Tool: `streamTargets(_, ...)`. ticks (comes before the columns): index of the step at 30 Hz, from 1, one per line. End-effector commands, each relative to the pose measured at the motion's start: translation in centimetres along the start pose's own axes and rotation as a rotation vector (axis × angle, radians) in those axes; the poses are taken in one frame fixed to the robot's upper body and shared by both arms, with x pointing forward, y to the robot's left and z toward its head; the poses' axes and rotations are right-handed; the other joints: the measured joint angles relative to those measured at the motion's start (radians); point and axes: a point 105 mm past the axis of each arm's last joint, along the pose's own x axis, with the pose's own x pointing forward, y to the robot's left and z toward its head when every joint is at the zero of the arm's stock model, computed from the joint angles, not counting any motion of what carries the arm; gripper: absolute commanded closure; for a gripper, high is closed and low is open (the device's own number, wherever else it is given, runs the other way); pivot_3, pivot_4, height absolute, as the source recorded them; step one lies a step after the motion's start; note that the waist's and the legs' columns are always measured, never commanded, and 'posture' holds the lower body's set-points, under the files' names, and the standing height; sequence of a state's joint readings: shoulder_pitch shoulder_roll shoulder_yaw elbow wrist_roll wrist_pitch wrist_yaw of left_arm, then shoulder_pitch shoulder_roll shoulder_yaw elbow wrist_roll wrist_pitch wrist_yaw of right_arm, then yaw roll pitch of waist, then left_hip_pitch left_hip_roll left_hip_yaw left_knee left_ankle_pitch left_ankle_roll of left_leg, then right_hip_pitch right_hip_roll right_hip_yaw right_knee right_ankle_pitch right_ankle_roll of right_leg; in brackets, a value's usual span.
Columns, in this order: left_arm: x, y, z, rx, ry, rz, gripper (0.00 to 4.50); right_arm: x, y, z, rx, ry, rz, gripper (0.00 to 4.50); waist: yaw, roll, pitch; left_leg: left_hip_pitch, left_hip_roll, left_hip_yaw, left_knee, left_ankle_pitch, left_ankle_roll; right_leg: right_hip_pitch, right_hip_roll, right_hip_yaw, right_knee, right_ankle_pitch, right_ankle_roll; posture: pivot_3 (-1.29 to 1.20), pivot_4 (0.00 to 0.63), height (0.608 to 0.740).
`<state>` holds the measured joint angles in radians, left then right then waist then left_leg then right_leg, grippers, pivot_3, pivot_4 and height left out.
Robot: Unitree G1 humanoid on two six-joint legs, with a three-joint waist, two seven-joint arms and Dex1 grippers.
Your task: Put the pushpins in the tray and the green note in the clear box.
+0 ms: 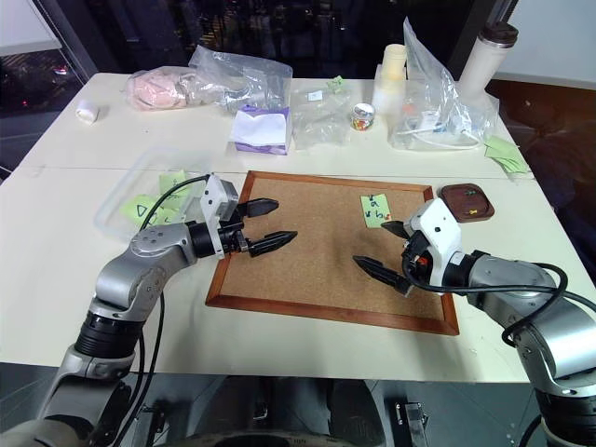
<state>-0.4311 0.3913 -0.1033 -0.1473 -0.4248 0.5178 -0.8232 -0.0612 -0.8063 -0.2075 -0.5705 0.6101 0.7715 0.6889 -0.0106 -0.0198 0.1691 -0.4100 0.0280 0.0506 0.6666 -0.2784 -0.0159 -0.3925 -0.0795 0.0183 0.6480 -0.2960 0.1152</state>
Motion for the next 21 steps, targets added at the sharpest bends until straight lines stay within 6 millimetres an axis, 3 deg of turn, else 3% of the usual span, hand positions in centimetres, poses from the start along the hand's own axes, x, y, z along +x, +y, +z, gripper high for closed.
streamTargets(1,0.2,0.0,1.0,0.047,-0.032,-0.004,0.02,-0.3,-0.2,1.0,-0.045,-0.033,-0.023,0.0,0.0,0.0,0.0,0.0,0.0,0.0,0.0,0.0,0.0,0.0,0.0,0.0,0.0,0.0,0.0,0.0,0.15,0.74)
streamTargets(3,0.4,-0.1,1.0,0.059,-0.034,-0.004,0.02,-0.3,-0.5,0.9,-0.043,-0.037,-0.043,0.0,0.0,0.0,0.0,0.0,0.0,0.0,0.0,0.0,0.0,0.0,0.0,0.0,0.0,0.0,0.0,0.0,0.15,0.74)
streamTargets(6,1.2,-0.3,0.7,0.079,-0.044,-0.003,0.8,-0.1,-0.9,0.9,-0.037,-0.046,-0.07,0.0,0.001,0.0,0.0,0.0,0.0,0.0,0.0,0.0,0.0,0.0,0.0,0.0,0.0,0.0,0.0,0.0,0.15,0.74)
streamTargets(13,4.4,-2.0,-0.7,0.082,-0.046,-0.06,4.24,0.5,-2.7,1.0,-0.016,-0.069,-0.175,0.0,0.002,0.0,0.0,0.0,-0.001,0.0,0.0,0.0,0.0,0.0,0.0,0.0,0.0,0.0,0.0,0.0,0.15,0.74)
streamTargets(21,7.3,-2.1,-3.5,0.036,-0.009,-0.03,4.38,3.2,-5.9,0.6,0.046,-0.03,-0.326,0.0,-0.001,0.001,-0.001,0.0,-0.001,0.0,0.001,0.0,0.0,0.0,0.0,0.0,0.001,0.0,0.0,0.0,0.15,0.74)
